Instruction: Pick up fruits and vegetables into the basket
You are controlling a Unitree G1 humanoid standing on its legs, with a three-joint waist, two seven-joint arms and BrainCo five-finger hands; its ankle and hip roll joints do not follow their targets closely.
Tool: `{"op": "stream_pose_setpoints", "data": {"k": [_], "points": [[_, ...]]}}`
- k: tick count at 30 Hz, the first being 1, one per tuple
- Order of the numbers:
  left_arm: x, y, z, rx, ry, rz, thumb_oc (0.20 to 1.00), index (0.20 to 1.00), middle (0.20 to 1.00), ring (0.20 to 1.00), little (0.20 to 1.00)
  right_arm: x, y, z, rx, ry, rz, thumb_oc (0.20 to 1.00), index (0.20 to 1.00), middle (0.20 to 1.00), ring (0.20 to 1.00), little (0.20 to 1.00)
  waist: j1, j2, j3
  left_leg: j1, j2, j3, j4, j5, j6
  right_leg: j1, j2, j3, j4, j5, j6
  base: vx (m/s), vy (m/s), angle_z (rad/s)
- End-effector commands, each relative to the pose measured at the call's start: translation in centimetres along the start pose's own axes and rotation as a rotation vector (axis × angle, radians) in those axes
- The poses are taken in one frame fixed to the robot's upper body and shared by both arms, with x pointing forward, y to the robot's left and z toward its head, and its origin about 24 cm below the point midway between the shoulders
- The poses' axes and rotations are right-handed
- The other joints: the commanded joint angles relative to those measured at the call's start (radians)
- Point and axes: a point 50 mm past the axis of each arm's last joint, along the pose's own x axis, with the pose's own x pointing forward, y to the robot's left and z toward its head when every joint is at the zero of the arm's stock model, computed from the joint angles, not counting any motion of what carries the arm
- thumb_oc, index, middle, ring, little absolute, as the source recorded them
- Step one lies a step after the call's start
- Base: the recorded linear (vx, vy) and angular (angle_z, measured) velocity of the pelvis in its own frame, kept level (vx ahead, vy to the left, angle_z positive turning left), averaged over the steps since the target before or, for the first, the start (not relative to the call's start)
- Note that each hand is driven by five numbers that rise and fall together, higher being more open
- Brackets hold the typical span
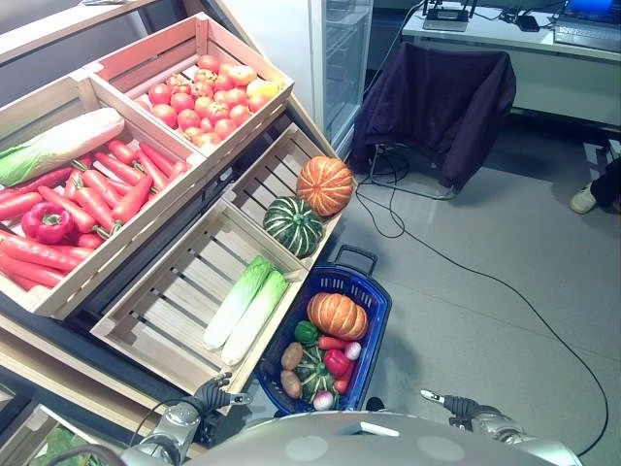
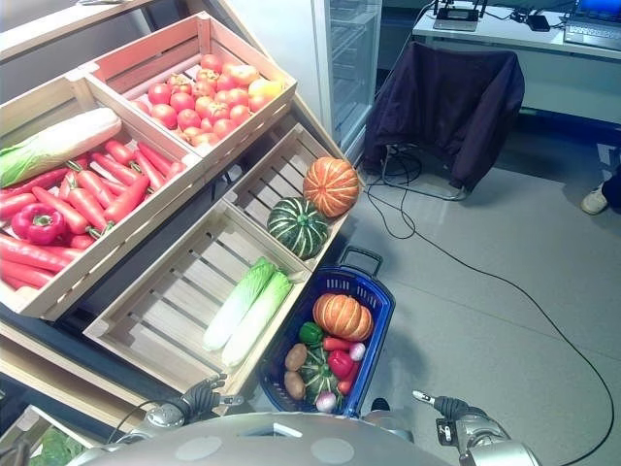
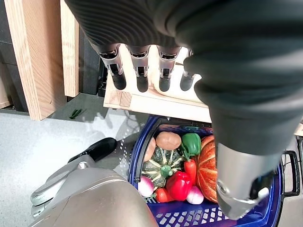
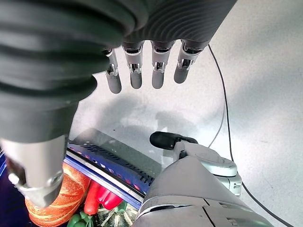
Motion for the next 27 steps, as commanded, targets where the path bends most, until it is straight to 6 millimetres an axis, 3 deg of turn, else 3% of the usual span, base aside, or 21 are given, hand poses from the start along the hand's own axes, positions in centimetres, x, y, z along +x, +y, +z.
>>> {"op": "stream_pose_setpoints", "data": {"k": [1,11,20,27], "points": [[0.4,1.6,1.8,-0.005,-0.021,0.045,1.0,1.0,1.0,1.0,1.0,0.1,0.9,1.9,-0.019,-0.015,0.021,1.0,1.0,1.0,1.0,1.0,0.008,-0.038,0.033,-0.012,-0.015,-0.042,0.007,-0.101,0.001,0.047,-0.046,0.017,0.012,-0.076,0.083,0.0,0.0,0.0],[0.5,1.3,2.3,-0.035,-0.044,0.051,1.0,1.0,1.0,1.0,1.0,0.1,0.6,2.9,-0.031,-0.033,0.013,1.0,1.0,1.0,1.0,1.0,0.012,-0.027,0.094,-0.088,-0.021,-0.064,0.007,-0.068,0.003,-0.02,-0.038,0.036,0.014,-0.06,0.075,-0.02,0.003,0.01],[0.9,2.3,7.0,-0.082,-0.207,0.108,1.0,1.0,1.0,1.0,1.0,-0.4,1.3,7.7,0.015,-0.191,-0.004,1.0,1.0,1.0,1.0,1.0,0.006,-0.006,0.257,-0.255,-0.037,-0.091,0.007,-0.009,0.015,-0.186,-0.018,0.062,0.011,-0.018,0.052,-0.16,-0.018,0.1],[0.5,4.1,10.9,-0.121,-0.364,0.163,1.0,1.0,1.0,1.0,1.0,-1.0,0.6,10.6,0.048,-0.28,-0.009,1.0,1.0,1.0,1.0,1.0,-0.001,0.001,0.333,-0.33,-0.05,-0.109,0.007,0.022,0.015,-0.264,-0.003,0.064,0.05,-0.021,0.033,-0.06,-0.02,0.1]]}}
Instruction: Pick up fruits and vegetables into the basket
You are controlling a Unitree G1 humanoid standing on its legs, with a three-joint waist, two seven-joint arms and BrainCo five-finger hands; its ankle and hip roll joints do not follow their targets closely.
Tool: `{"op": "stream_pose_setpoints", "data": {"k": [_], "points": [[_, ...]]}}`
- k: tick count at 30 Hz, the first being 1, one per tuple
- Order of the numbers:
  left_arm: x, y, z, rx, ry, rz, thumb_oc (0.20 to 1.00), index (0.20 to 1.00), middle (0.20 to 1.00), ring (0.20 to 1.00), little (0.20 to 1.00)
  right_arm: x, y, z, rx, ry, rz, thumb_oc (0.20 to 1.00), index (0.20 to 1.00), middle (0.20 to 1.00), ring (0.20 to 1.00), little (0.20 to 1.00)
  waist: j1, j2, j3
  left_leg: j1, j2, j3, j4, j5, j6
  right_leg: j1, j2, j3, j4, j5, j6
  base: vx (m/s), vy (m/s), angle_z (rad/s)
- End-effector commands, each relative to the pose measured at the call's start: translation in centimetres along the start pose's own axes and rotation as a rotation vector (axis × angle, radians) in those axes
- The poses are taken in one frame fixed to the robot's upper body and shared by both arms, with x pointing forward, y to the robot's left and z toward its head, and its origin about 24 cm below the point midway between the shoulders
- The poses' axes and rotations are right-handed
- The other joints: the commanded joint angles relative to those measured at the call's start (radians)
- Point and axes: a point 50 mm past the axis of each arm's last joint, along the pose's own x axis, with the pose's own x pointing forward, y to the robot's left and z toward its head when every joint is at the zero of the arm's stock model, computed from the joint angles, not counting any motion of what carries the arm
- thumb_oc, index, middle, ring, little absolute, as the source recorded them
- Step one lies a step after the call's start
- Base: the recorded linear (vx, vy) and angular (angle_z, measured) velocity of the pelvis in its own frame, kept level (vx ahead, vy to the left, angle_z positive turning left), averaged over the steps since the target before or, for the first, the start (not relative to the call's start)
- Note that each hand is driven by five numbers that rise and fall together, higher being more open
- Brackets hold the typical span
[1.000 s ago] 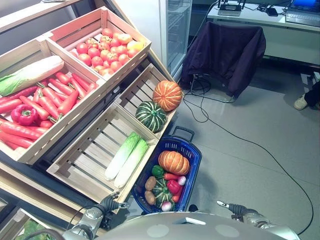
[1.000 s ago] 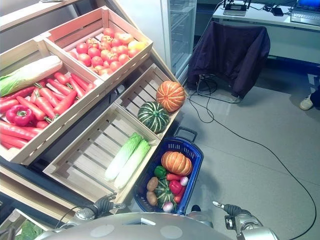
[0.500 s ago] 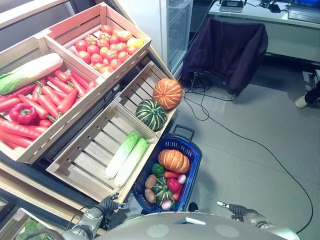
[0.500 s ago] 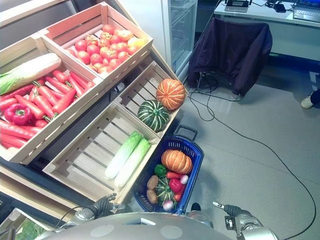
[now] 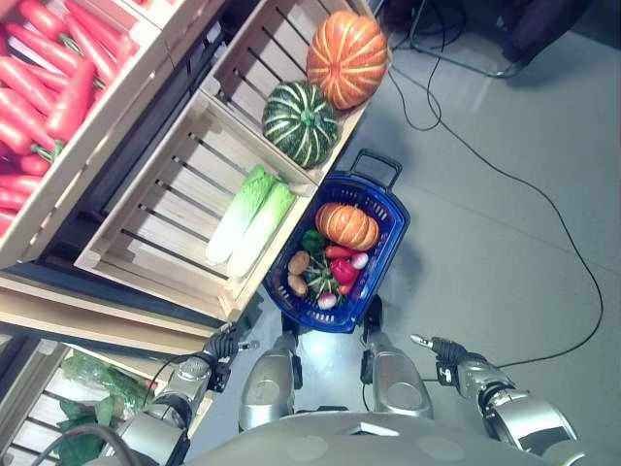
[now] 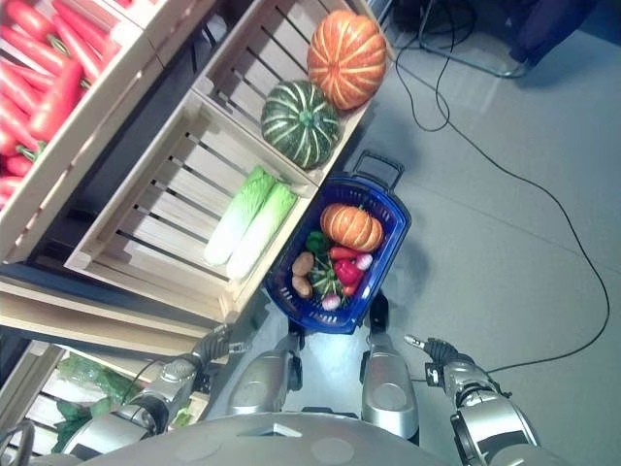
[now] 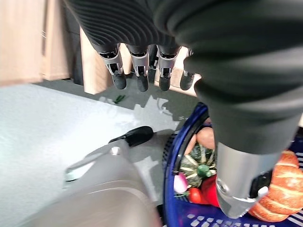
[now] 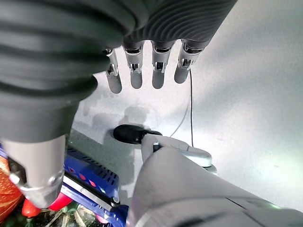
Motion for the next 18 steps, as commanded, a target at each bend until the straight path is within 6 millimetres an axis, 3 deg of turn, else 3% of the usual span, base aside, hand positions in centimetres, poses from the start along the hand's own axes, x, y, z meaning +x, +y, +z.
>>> {"op": "stream_pose_setpoints", "data": {"k": [1,5,10,13,18], "points": [[0.6,2.2,3.5,-0.025,-0.122,0.059,1.0,1.0,1.0,1.0,1.0,0.0,-0.1,1.9,0.01,-0.051,0.001,1.0,1.0,1.0,1.0,1.0,-0.012,-0.03,0.043,-0.05,-0.047,-0.035,0.002,-0.056,0.026,-0.026,-0.018,0.056,0.071,-0.078,0.036,-0.05,0.013,0.14],[0.8,2.8,5.9,-0.053,-0.224,0.081,1.0,1.0,1.0,1.0,1.0,0.0,-0.6,3.4,0.026,-0.09,-0.011,1.0,1.0,1.0,1.0,1.0,-0.01,-0.023,0.081,-0.078,-0.053,-0.032,0.026,-0.046,0.025,-0.071,-0.016,0.06,0.129,-0.095,0.024,-0.05,0.026,0.11],[0.5,4.0,9.5,-0.077,-0.393,0.133,1.0,1.0,1.0,1.0,1.0,-0.1,-0.9,5.0,0.047,-0.139,-0.018,1.0,1.0,1.0,1.0,1.0,-0.008,-0.025,0.124,-0.168,-0.072,-0.029,0.152,-0.077,0.029,-0.146,-0.014,0.067,0.221,-0.117,0.014,-0.06,0.01,0.01],[0.1,5.2,13.0,-0.086,-0.526,0.185,1.0,1.0,1.0,1.0,1.0,-0.2,-0.9,6.0,0.067,-0.167,-0.025,1.0,1.0,1.0,1.0,1.0,-0.006,-0.035,0.152,-0.256,-0.082,-0.022,0.261,-0.097,0.033,-0.234,-0.016,0.068,0.318,-0.132,0.016,-0.09,-0.018,0.01],[-1.1,6.0,17.2,-0.067,-0.708,0.298,1.0,1.0,1.0,1.0,1.0,-0.4,-1.2,7.4,0.093,-0.198,-0.042,1.0,1.0,1.0,1.0,1.0,-0.01,-0.038,0.171,-0.335,-0.091,-0.013,0.338,-0.116,0.038,-0.31,-0.019,0.082,0.374,-0.135,0.018,-0.08,0.0,-0.02]]}}
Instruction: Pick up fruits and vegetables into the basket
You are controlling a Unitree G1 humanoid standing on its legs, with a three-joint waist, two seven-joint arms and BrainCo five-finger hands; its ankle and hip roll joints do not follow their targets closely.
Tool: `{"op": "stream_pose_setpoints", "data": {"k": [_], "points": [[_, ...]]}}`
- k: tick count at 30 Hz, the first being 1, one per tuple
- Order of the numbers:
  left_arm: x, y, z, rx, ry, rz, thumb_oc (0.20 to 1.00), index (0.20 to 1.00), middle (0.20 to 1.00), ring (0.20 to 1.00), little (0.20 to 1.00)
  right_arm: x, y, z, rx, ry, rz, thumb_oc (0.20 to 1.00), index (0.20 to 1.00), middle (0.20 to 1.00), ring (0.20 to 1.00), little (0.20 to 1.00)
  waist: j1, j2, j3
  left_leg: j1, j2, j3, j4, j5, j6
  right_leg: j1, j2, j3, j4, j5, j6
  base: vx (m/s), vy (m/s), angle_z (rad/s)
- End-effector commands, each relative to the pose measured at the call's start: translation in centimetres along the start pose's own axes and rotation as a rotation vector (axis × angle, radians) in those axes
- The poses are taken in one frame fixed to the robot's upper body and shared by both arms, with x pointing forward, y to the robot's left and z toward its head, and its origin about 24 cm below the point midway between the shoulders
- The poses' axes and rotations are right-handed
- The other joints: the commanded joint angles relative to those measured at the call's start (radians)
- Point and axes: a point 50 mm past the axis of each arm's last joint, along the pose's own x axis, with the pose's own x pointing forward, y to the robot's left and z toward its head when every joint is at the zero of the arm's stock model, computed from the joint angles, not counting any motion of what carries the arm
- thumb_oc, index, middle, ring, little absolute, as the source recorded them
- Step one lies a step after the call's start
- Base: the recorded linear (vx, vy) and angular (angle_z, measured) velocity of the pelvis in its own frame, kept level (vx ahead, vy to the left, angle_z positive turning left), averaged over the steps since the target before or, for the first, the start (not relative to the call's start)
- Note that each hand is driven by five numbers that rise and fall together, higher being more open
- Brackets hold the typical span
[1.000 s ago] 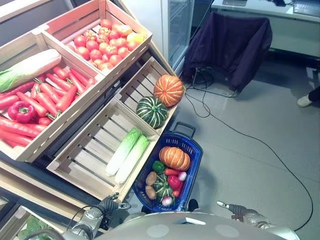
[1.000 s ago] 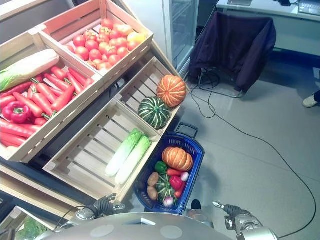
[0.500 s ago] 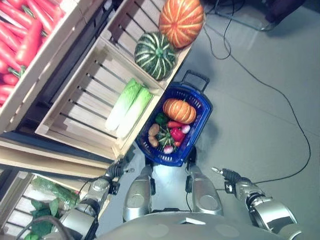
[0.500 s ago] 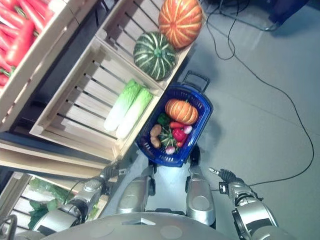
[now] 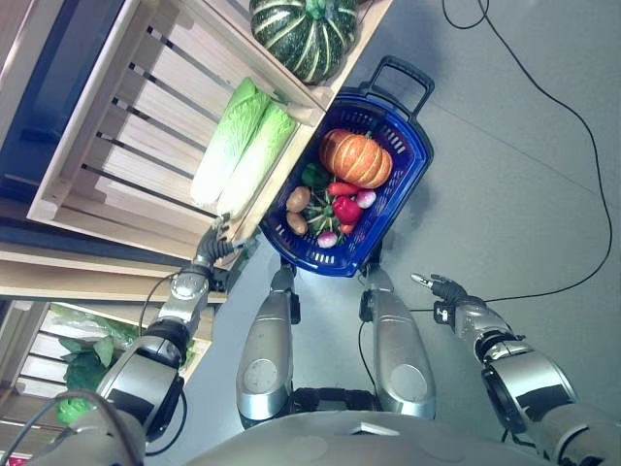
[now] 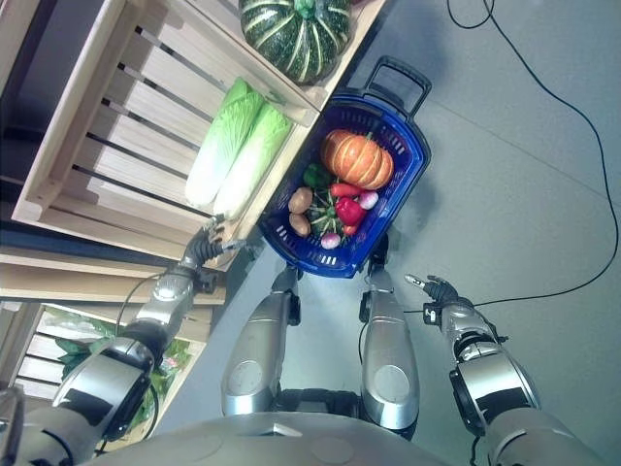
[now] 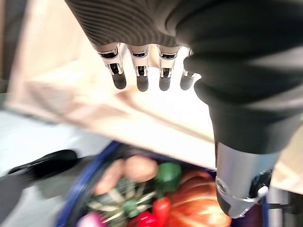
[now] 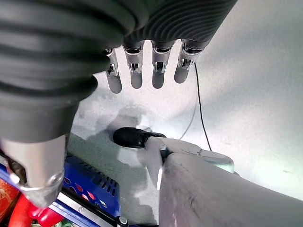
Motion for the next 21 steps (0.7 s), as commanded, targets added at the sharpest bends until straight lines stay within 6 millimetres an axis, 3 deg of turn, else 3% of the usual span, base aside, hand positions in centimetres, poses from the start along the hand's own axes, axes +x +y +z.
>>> {"op": "stream_pose_setpoints", "data": {"k": [1,3,4,5,6,12,21], "points": [[0.0,1.6,2.2,0.036,-0.148,0.143,1.0,1.0,1.0,1.0,1.0,-0.2,-1.0,-1.2,-0.004,0.029,-0.033,1.0,1.0,1.0,1.0,1.0,-0.015,-0.031,-0.014,-0.148,-0.072,0.002,0.192,-0.101,0.035,-0.107,0.002,0.055,0.171,-0.086,0.022,-0.06,0.018,-0.04],[0.2,1.9,3.0,0.05,-0.184,0.174,1.0,1.0,1.0,1.0,1.0,-0.2,-1.1,-0.9,-0.005,0.022,-0.034,1.0,1.0,1.0,1.0,1.0,-0.016,-0.03,-0.014,-0.163,-0.07,0.006,0.201,-0.103,0.036,-0.123,0.003,0.057,0.18,-0.086,0.022,-0.06,0.019,-0.02],[0.5,2.5,4.7,0.097,-0.259,0.257,1.0,1.0,1.0,1.0,1.0,-0.1,-1.1,-0.6,-0.007,0.015,-0.037,1.0,1.0,1.0,1.0,1.0,-0.017,-0.029,-0.014,-0.19,-0.071,0.009,0.221,-0.109,0.037,-0.151,0.008,0.062,0.198,-0.089,0.019,-0.05,0.013,-0.03],[0.5,2.5,4.7,0.097,-0.259,0.257,1.0,1.0,1.0,1.0,1.0,-0.1,-1.1,-0.6,-0.007,0.015,-0.037,1.0,1.0,1.0,1.0,1.0,-0.017,-0.029,-0.014,-0.191,-0.071,0.01,0.222,-0.109,0.037,-0.152,0.008,0.062,0.199,-0.09,0.019,-0.07,0.008,-0.05],[0.9,3.3,6.7,0.193,-0.342,0.373,1.0,1.0,1.0,1.0,1.0,-0.1,-0.9,-0.2,-0.007,0.009,-0.036,1.0,1.0,1.0,1.0,1.0,-0.017,-0.033,-0.014,-0.218,-0.069,0.013,0.239,-0.112,0.039,-0.18,0.015,0.065,0.217,-0.094,0.015,-0.04,-0.002,-0.05],[1.5,4.6,10.3,0.374,-0.465,0.562,1.0,1.0,1.0,1.0,1.0,0.0,-0.2,0.1,-0.005,0.0,-0.018,1.0,1.0,1.0,1.0,1.0,-0.02,-0.046,-0.014,-0.264,-0.072,0.006,0.273,-0.118,0.038,-0.222,0.031,0.075,0.249,-0.102,0.005,-0.02,-0.019,0.01],[2.3,7.7,13.1,0.603,-0.462,0.782,1.0,1.0,1.0,1.0,1.0,0.1,0.5,1.3,-0.022,-0.021,0.01,1.0,1.0,1.0,1.0,1.0,-0.042,-0.074,-0.013,-0.286,-0.06,0.015,0.29,-0.122,0.029,-0.242,0.043,0.08,0.26,-0.106,-0.004,0.0,-0.004,0.01]]}}
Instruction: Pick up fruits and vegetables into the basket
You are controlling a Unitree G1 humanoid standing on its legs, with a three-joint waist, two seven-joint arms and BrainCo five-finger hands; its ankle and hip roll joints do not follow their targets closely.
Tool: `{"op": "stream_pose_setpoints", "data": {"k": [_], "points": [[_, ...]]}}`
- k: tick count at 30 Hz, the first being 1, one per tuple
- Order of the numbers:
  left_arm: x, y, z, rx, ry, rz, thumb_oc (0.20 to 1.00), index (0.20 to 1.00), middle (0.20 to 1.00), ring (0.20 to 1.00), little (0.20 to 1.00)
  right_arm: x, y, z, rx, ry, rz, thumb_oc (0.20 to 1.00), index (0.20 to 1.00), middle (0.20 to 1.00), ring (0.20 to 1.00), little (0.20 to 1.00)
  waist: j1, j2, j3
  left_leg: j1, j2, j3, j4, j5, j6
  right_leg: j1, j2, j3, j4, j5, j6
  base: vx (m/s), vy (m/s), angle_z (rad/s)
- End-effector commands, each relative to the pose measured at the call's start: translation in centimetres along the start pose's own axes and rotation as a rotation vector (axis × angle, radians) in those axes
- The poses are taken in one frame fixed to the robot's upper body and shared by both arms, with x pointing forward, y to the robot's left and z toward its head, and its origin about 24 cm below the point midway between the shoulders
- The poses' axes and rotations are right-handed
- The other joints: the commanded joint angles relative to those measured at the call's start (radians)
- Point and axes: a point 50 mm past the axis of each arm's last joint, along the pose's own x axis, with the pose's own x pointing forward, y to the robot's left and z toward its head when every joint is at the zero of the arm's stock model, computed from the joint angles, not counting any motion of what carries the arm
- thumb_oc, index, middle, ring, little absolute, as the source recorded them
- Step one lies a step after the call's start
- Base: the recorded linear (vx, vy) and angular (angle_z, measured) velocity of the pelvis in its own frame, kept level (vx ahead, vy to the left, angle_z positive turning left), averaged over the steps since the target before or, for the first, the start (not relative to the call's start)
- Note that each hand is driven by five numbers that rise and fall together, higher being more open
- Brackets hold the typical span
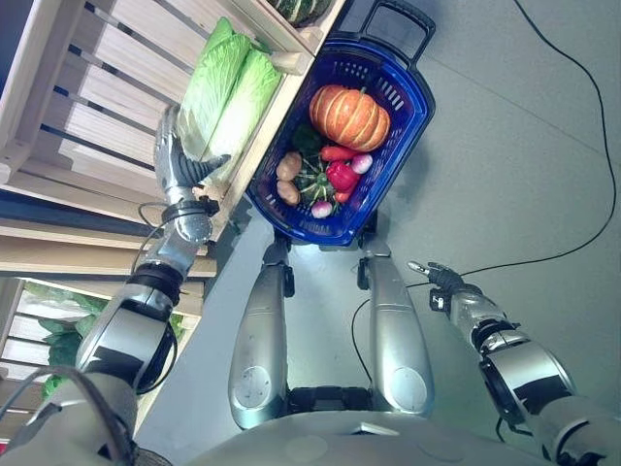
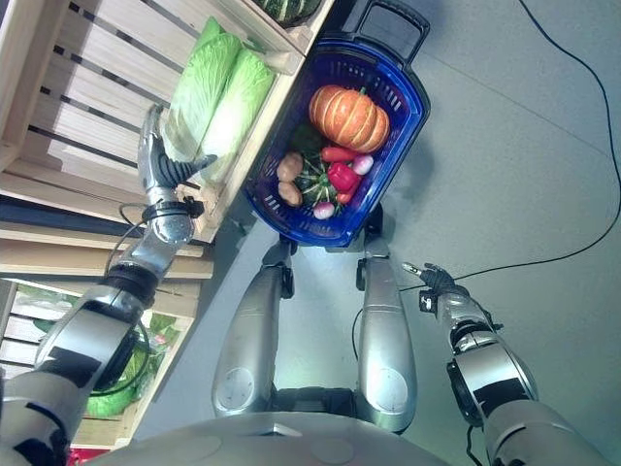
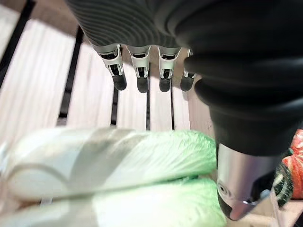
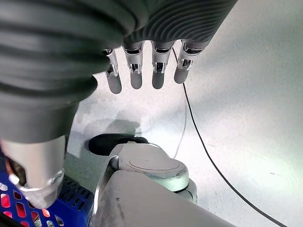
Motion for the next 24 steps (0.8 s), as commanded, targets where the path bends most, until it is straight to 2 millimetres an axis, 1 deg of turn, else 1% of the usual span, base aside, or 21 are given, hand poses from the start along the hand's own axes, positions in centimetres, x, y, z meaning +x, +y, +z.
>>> {"op": "stream_pose_setpoints", "data": {"k": [1,5,7,11,13,17,21,24], "points": [[1.8,2.8,-1.4,0.155,0.003,0.109,1.0,1.0,1.0,1.0,1.0,-0.1,-0.4,-1.2,-0.006,0.031,-0.004,1.0,1.0,1.0,1.0,1.0,-0.006,-0.032,-0.037,-0.057,-0.039,0.018,0.121,-0.107,0.024,0.003,0.043,-0.007,0.069,-0.081,-0.005,0.0,0.0,0.0],[2.7,3.6,-1.6,0.207,0.029,0.141,1.0,1.0,1.0,1.0,1.0,-0.1,-0.1,-0.9,-0.014,0.025,0.003,1.0,1.0,1.0,1.0,1.0,-0.016,-0.04,-0.037,-0.062,-0.036,0.021,0.122,-0.106,0.02,-0.001,0.046,-0.004,0.068,-0.081,-0.007,0.0,0.0,0.0],[3.1,4.1,-2.0,0.241,0.056,0.156,1.0,1.0,1.0,1.0,1.0,-0.1,0.0,-0.9,-0.017,0.026,0.006,1.0,1.0,1.0,1.0,1.0,-0.021,-0.043,-0.037,-0.061,-0.036,0.021,0.122,-0.107,0.018,0.0,0.049,-0.003,0.068,-0.084,-0.009,0.0,0.0,0.0],[3.6,4.5,-2.3,0.271,0.096,0.167,1.0,1.0,1.0,1.0,1.0,-0.1,0.0,-0.6,-0.024,0.023,0.012,1.0,1.0,1.0,1.0,1.0,-0.027,-0.047,-0.037,-0.067,-0.035,0.021,0.122,-0.105,0.015,-0.006,0.052,-0.004,0.069,-0.086,-0.012,0.01,0.0,-0.01],[3.8,4.6,-2.6,0.29,0.144,0.151,1.0,1.0,1.0,1.0,1.0,0.0,0.1,-0.4,-0.029,0.02,0.016,1.0,1.0,1.0,1.0,1.0,-0.03,-0.049,-0.037,-0.073,-0.036,0.02,0.132,-0.111,0.014,-0.011,0.054,-0.004,0.08,-0.094,-0.014,0.02,0.002,-0.01],[4.1,4.6,-2.9,0.301,0.186,0.091,1.0,1.0,1.0,1.0,1.0,0.0,0.2,0.3,-0.038,0.012,0.022,1.0,1.0,1.0,1.0,1.0,-0.037,-0.052,-0.037,-0.08,-0.034,0.021,0.129,-0.103,0.013,-0.019,0.057,-0.003,0.078,-0.09,-0.015,0.03,0.009,-0.05],[4.1,3.9,-3.1,0.294,0.236,0.005,1.0,1.0,1.0,1.0,1.0,0.1,0.2,0.8,-0.049,0.006,0.023,1.0,1.0,1.0,1.0,1.0,-0.044,-0.051,-0.037,-0.09,-0.035,0.021,0.132,-0.103,0.012,-0.031,0.06,-0.001,0.083,-0.091,-0.015,0.02,0.018,-0.05],[4.2,3.7,-3.1,0.29,0.257,-0.018,1.0,1.0,1.0,1.0,1.0,0.1,0.2,1.1,-0.053,0.005,0.024,1.0,1.0,1.0,1.0,1.0,-0.046,-0.051,-0.037,-0.092,-0.035,0.023,0.137,-0.109,0.013,-0.034,0.061,0.001,0.088,-0.097,-0.014,0.0,0.005,-0.01]]}}
